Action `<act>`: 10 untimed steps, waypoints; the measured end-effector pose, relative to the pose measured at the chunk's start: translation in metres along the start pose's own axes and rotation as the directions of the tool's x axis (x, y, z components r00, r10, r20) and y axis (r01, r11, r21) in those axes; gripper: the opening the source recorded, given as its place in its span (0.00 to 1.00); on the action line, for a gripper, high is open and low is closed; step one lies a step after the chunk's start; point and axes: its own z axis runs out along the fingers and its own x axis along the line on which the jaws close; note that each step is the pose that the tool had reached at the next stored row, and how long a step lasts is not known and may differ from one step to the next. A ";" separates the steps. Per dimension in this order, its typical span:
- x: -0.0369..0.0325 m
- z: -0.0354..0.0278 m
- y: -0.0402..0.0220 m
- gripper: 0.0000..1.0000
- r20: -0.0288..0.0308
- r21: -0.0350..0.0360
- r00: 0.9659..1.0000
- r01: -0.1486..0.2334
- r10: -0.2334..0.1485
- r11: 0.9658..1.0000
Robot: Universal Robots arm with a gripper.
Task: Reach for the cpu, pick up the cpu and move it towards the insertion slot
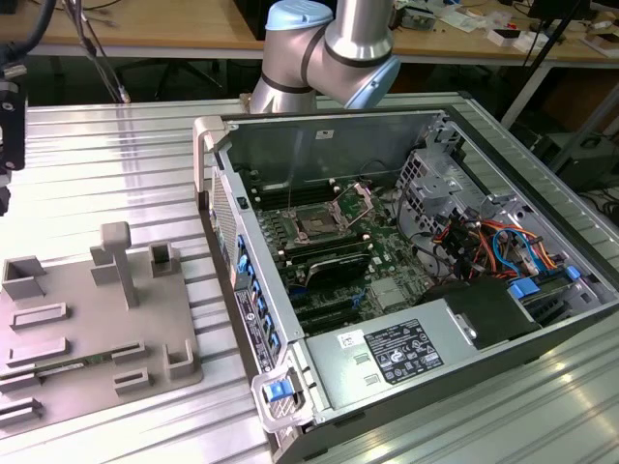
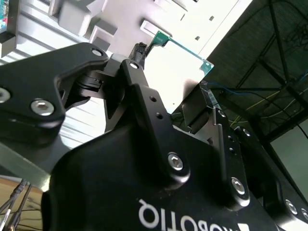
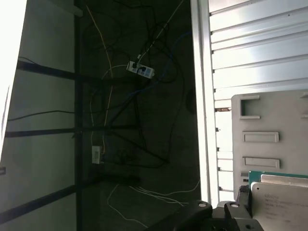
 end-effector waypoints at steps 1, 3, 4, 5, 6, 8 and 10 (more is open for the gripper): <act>-0.0032 0.0001 0.0000 0.55 0.000 0.000 1.000 0.000 0.000 1.000; -0.0071 0.0000 0.0000 0.55 0.000 0.000 1.000 0.000 0.000 1.000; -0.0086 0.0000 0.0000 0.55 0.000 0.000 1.000 0.000 0.000 1.000; -0.0102 0.0000 0.0001 0.55 0.000 0.000 1.000 0.000 0.000 1.000; -0.0122 0.0000 0.0001 0.55 0.000 0.000 1.000 0.000 0.000 1.000; -0.0154 0.0000 0.0001 0.55 0.000 0.000 1.000 0.000 0.000 1.000; -0.0181 0.0000 0.0001 0.55 0.000 0.000 1.000 0.000 0.000 1.000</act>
